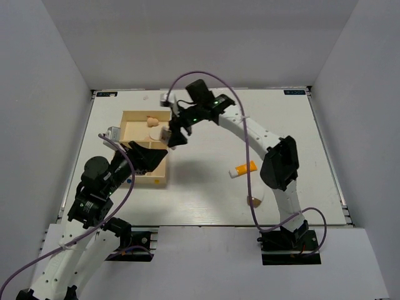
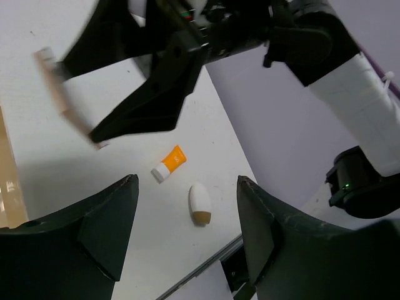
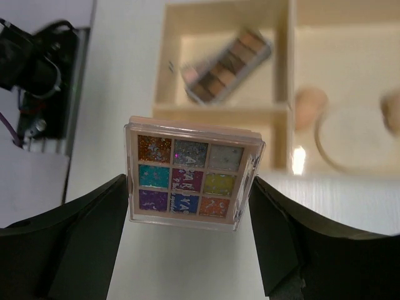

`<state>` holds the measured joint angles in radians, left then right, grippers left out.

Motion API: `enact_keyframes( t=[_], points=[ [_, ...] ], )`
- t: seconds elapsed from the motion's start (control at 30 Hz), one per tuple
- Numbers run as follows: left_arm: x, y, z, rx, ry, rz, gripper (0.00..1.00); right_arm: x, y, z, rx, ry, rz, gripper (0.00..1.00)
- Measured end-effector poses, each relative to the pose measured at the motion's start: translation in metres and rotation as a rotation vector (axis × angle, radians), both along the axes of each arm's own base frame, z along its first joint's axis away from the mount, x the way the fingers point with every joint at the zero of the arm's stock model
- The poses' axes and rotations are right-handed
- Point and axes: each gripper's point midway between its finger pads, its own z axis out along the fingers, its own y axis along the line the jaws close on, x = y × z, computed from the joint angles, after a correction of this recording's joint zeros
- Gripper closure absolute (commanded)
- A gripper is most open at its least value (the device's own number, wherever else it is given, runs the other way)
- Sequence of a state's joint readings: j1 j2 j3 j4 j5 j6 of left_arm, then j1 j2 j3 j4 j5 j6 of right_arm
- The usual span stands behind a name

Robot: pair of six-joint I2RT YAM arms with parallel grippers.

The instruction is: Organize the makeup

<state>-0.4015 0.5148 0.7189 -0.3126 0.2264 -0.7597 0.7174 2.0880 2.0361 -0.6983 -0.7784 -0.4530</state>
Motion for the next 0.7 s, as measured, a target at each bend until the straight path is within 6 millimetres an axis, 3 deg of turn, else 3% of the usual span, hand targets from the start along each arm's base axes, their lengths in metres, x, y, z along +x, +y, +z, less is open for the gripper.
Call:
enact_keyframes(
  t=[0.1,0.23,0.33,0.47,0.53,0.57,0.67,0.7],
  points=[
    [-0.004,0.001,0.007,-0.009,-0.031,-0.006,0.26,-0.029,0.055,0.01,0.084,-0.006,0.087,1.0],
    [-0.01,0.003,0.019,-0.016,-0.066,-0.009,0.27,-0.058,0.109,-0.008,0.135,0.024,0.119,1.0],
    [-0.015,0.005,0.031,-0.023,-0.099,-0.01,0.27,-0.061,0.139,-0.023,0.173,0.053,0.082,1.0],
    [-0.022,0.01,0.042,-0.028,-0.123,-0.005,0.26,-0.049,0.166,-0.042,0.212,0.074,-0.008,0.98],
    [-0.025,0.012,0.043,-0.028,-0.127,-0.004,0.26,-0.043,0.174,-0.054,0.214,0.071,-0.051,0.86],
    [-0.027,0.012,0.044,-0.028,-0.127,-0.003,0.27,-0.04,0.177,-0.06,0.211,0.065,-0.067,0.67],
    [-0.03,0.014,0.042,-0.026,-0.121,0.002,0.26,-0.033,0.18,-0.072,0.198,0.028,-0.102,0.43],
    [-0.03,0.015,0.041,-0.024,-0.117,0.004,0.26,-0.031,0.18,-0.076,0.191,0.011,-0.108,0.4]
  ],
)
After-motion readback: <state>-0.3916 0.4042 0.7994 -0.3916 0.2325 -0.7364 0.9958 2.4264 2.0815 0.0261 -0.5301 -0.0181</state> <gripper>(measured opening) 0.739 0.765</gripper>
